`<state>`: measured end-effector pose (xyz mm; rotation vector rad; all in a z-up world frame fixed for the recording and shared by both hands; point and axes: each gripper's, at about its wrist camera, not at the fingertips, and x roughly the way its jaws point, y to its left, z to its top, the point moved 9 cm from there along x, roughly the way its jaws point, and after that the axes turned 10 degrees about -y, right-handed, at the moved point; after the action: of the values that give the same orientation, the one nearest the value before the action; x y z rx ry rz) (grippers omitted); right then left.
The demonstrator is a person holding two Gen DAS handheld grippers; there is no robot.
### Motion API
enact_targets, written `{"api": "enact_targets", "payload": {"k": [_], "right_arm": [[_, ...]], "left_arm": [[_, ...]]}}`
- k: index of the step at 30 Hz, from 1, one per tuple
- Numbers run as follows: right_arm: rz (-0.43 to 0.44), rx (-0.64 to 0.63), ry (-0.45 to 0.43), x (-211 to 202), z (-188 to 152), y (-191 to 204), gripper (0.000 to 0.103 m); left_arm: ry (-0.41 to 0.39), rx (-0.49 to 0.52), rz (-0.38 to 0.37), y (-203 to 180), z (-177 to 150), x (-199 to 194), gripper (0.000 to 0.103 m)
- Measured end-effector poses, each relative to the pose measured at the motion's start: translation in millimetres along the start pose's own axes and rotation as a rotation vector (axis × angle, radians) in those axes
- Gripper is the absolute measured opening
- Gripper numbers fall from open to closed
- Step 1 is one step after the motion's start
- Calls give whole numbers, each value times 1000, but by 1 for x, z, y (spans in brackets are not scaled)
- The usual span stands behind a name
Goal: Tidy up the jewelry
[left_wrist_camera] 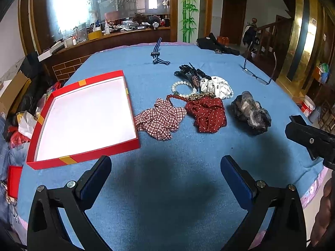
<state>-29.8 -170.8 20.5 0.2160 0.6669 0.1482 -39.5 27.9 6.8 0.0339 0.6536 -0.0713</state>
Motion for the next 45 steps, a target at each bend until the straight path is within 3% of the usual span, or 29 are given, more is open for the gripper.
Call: {"api": "enact_targets", "payload": {"k": [38,45], "right_arm": [[-8,-18,21,14,2,3,101],[-12,5,19,17,14,-9,86]], "left_arm": [[44,1,7,7,-10,14,103],[48,-62,-15,40,20,22,103]]}}
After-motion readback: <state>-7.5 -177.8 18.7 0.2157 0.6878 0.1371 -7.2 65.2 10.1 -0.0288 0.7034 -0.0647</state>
